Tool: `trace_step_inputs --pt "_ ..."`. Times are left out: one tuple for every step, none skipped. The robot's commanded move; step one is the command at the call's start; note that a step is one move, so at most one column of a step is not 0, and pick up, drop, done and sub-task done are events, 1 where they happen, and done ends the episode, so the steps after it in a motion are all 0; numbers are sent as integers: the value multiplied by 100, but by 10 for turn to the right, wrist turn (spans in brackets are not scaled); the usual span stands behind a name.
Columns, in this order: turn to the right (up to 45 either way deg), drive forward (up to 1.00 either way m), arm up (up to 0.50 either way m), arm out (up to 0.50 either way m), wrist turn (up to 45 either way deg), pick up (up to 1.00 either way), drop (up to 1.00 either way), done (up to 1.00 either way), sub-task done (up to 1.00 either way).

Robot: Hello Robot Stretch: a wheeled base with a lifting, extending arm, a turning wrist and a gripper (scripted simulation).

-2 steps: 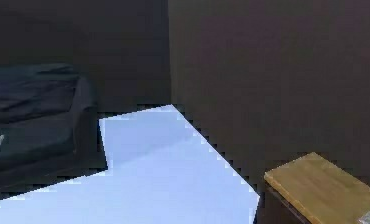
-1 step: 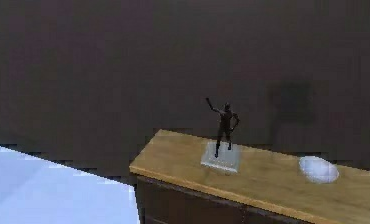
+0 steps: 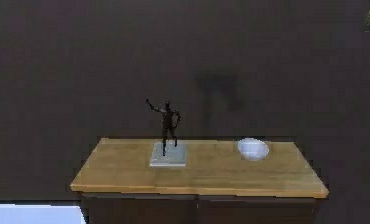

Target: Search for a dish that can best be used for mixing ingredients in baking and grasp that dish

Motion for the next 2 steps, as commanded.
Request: trace_step_inputs --pt "0 40 0 0 0 0 0 0 0" --pt "-450 0 0 0 0 0 0 0 0"
